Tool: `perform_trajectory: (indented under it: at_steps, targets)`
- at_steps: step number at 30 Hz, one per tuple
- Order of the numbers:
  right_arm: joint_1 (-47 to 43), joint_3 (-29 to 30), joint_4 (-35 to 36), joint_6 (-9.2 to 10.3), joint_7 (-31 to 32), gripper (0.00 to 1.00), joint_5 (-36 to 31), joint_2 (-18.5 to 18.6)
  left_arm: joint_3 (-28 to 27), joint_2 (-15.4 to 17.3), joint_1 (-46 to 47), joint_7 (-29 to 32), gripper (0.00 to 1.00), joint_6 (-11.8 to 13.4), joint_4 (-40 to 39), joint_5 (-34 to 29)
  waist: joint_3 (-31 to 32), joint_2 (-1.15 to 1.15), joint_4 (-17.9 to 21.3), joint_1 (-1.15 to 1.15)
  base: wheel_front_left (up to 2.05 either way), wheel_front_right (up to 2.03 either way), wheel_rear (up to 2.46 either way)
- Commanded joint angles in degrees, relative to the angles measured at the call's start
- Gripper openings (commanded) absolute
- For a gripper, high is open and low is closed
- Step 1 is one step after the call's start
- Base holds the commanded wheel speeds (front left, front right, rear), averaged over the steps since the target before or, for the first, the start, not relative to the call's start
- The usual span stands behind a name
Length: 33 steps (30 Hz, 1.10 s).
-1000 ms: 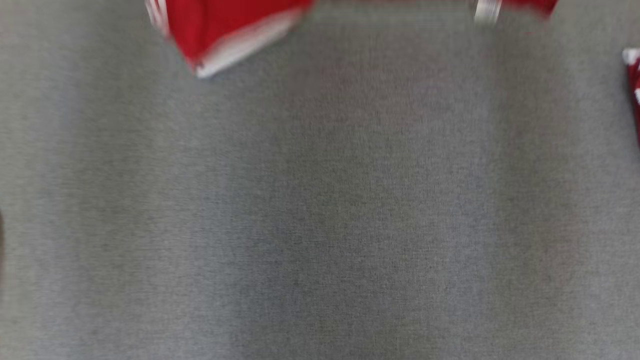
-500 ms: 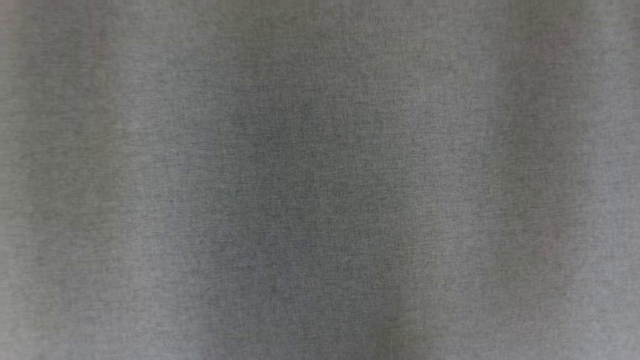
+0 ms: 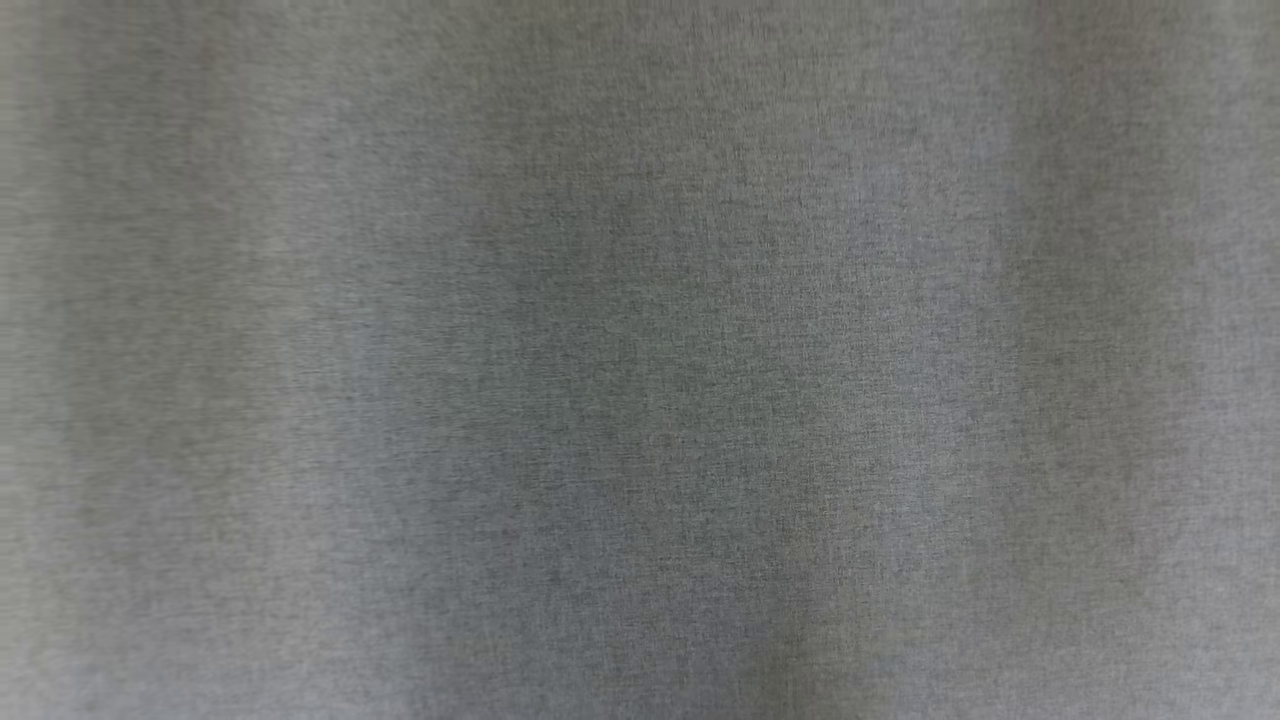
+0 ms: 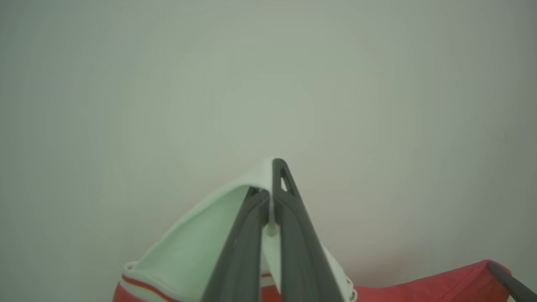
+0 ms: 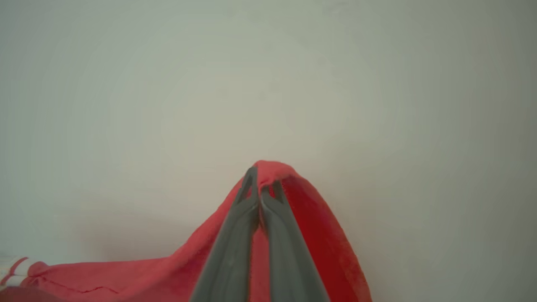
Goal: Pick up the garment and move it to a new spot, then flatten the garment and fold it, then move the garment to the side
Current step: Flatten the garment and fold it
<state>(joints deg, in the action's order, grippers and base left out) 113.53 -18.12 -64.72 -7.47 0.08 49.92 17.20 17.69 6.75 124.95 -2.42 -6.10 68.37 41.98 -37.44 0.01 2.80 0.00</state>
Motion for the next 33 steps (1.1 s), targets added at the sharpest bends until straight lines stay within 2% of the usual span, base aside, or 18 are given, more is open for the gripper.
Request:
perform_trajectory:
  at_steps: [1, 3, 7, 16, 17, 21, 25, 29, 33]
  targets:
    - [-2.6, -0.6, 2.3, -0.07, 0.3, 0.00, 1.6, 0.3, -0.3, 0.0, -2.5, -1.1, 0.00, -0.6, 0.1, 0.7, 2.3, -0.01, -1.1, 0.00, 0.00, 0.00, 0.00]
    - [-4.6, -1.0, 3.7, -0.07, 0.6, 0.00, 2.6, 0.7, -0.4, -0.1, -4.1, -1.8, 0.00, -0.9, -0.2, 1.3, 3.2, -0.01, -1.3, 0.00, 0.00, 0.00, 0.00]
    - [-14.4, -4.2, 11.5, -0.07, 0.8, 0.00, 6.6, 1.7, -1.0, -0.1, -12.8, -3.4, 0.00, -1.5, -3.8, 5.0, 7.1, -0.01, -1.7, 0.00, 0.00, 0.00, 0.00]
    - [-45.3, -11.5, 31.1, -0.07, -0.7, 0.00, 17.0, 6.9, 0.0, 5.4, -45.2, -4.2, 0.00, -1.4, -26.9, 13.5, 17.8, -0.01, -2.4, 0.00, 0.00, 0.00, 0.00]
    - [-52.2, -12.0, 34.8, -0.07, -1.6, 0.00, 18.9, 8.1, -0.8, 6.4, -53.5, -4.6, 0.00, -0.3, -33.2, 14.9, 19.8, -0.01, -2.8, 0.00, 0.00, 0.00, 0.00]
    - [-65.1, -13.5, 41.3, -0.07, -3.9, 0.00, 21.1, 10.2, -2.5, 7.8, -71.8, -5.1, 0.00, 4.8, -48.3, 17.0, 23.3, -0.01, -3.2, 0.00, 0.00, 0.00, 0.00]
    - [-76.3, -14.8, 45.9, -0.07, -5.7, 0.00, 22.4, 11.7, -4.8, 8.0, -90.3, -6.0, 0.00, 11.3, -63.3, 19.6, 25.8, -0.01, -2.7, 0.00, 0.00, 0.00, 0.00]
    - [-84.8, -15.5, 48.7, -0.08, -7.1, 0.00, 22.8, 13.1, -6.5, 7.7, -106.3, -7.6, 0.00, 15.8, -73.9, 21.5, 27.2, -0.01, -2.2, 0.00, 0.00, 0.00, 0.00]
    - [-92.1, -16.2, 49.1, -0.07, -9.3, 0.00, 21.3, 14.7, -7.3, 5.1, -119.3, -9.3, 0.00, 17.8, -78.2, 24.0, 29.0, -0.01, -2.5, 0.00, 0.00, 0.00, 0.00]
